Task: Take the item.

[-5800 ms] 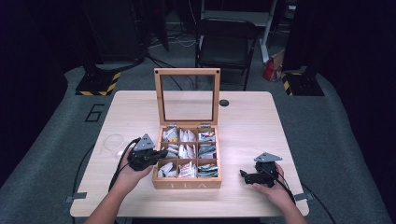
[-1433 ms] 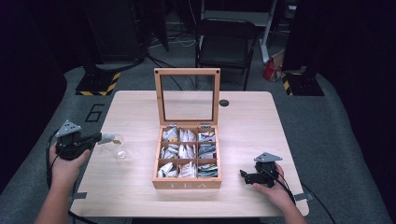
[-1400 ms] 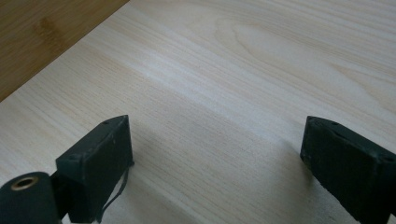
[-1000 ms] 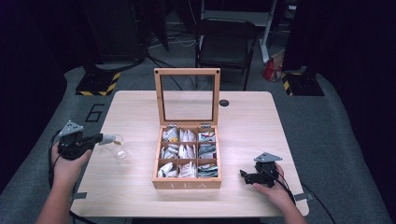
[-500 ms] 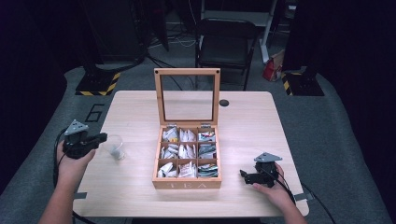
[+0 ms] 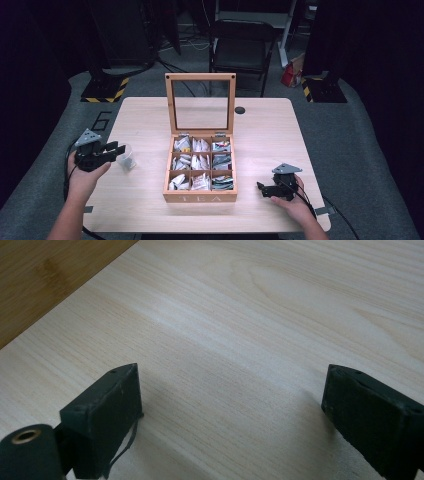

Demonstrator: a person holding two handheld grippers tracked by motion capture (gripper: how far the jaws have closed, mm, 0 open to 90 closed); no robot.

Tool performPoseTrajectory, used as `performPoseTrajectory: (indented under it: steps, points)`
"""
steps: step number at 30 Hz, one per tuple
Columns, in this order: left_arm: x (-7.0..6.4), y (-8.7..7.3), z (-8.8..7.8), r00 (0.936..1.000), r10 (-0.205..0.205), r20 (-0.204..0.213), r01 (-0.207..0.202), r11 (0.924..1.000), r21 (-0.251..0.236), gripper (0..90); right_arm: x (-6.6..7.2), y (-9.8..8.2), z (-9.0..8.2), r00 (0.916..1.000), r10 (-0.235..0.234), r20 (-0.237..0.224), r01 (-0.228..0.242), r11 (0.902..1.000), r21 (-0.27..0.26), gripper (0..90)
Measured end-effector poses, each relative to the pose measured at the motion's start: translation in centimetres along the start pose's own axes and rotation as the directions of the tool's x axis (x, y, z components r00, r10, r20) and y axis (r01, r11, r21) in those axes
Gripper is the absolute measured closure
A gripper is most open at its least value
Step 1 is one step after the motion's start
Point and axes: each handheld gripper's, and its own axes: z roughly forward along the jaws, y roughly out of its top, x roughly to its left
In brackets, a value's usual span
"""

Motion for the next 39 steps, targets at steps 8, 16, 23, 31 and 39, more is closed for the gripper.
performPoseTrajectory:
  steps: [8, 16, 23, 31, 39]
  points:
    - [-1.8, 0.4, 0.6, 0.999, 0.022, 0.038, -0.022, 0.9997, -0.009, 51.1, 0.0, 0.0, 0.0, 1.0, -0.001, -0.001, 0.001, 1.0, 0.0, 8.4]
    - [-3.6, 0.6, 1.2, 0.9962, 0.047, 0.074, -0.045, 0.9988, -0.016, 47.1, 0.0, 0.0, 0.0, 1.0, 0.001, -0.005, -0.001, 1.0, 0.0, 8.4]
    - [-4.4, 0.8, 1.5, 0.9943, 0.06, 0.088, -0.06, 0.9982, -0.008, 46.3, 0.0, 0.0, 0.0, 1.0, 0.001, -0.004, -0.001, 1.0, -0.001, 8.4]
    - [-4.7, 0.7, 1.6, 0.9931, 0.074, 0.091, -0.074, 0.9973, -0.005, 45.9, 0.0, 0.0, 0.0, 1.0, 0.0, -0.003, 0.0, 1.0, 0.0, 8.4]
    - [-5.1, 0.4, 1.4, 0.9907, 0.085, 0.107, -0.086, 0.9963, 0.005, 45.4, 0.0, 0.0, 0.0, 1.0, 0.001, -0.005, -0.001, 1.0, 0.0, 8.4]
